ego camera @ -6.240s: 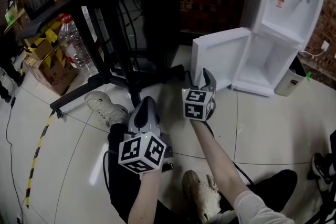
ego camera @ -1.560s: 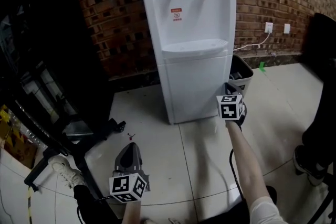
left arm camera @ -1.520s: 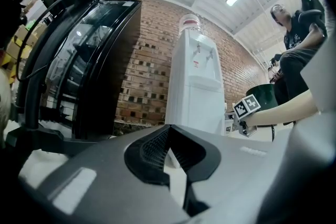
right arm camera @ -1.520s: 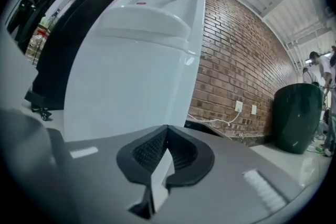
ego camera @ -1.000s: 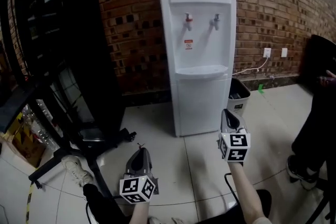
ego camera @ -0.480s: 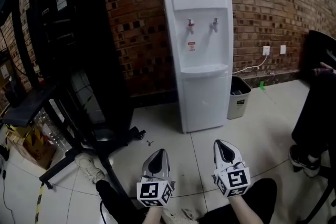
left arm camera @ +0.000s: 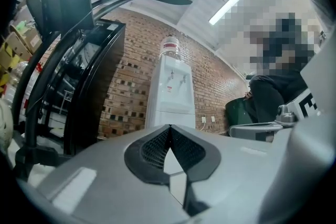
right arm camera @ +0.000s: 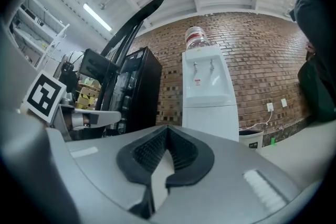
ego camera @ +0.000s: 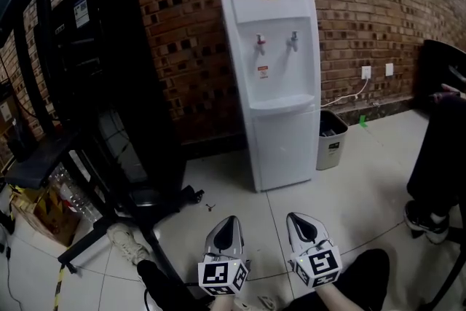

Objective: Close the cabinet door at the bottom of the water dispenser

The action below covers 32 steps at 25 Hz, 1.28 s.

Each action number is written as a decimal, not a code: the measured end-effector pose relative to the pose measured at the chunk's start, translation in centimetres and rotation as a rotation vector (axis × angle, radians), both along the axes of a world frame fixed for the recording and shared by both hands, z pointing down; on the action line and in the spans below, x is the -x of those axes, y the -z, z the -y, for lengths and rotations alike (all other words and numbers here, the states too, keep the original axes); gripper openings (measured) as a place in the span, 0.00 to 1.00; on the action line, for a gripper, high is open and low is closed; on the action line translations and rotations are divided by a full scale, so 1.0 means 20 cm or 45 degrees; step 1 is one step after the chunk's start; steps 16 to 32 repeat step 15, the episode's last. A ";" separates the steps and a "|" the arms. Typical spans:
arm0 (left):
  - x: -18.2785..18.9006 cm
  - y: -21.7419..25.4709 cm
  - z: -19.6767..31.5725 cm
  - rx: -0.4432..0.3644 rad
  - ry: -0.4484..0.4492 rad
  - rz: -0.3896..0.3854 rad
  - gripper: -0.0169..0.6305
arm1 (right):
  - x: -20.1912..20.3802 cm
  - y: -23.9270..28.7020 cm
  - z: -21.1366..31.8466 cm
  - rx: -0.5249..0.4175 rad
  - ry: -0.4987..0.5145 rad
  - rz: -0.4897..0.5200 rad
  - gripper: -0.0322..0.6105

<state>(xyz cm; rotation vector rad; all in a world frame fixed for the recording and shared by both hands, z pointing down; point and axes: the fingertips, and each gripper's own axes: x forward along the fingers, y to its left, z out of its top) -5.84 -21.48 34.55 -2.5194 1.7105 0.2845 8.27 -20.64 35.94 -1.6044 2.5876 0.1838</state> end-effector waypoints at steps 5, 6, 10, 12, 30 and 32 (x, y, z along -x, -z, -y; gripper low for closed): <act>-0.04 -0.01 0.01 0.004 -0.040 -0.005 0.05 | 0.00 -0.01 0.00 0.003 0.001 0.003 0.05; -0.04 0.00 0.01 0.005 -0.045 -0.012 0.05 | 0.00 -0.01 0.00 0.003 0.006 0.001 0.05; -0.07 0.01 0.01 0.004 -0.050 -0.001 0.05 | 0.01 0.01 -0.01 -0.007 0.024 -0.001 0.05; -0.06 0.01 0.01 0.006 -0.047 -0.009 0.05 | 0.00 0.01 -0.01 -0.014 0.016 0.003 0.05; -0.04 0.01 0.02 0.017 -0.034 -0.036 0.05 | -0.02 0.01 0.01 -0.016 -0.011 0.009 0.05; -0.04 0.01 0.02 0.017 -0.034 -0.036 0.05 | -0.02 0.01 0.01 -0.016 -0.011 0.009 0.05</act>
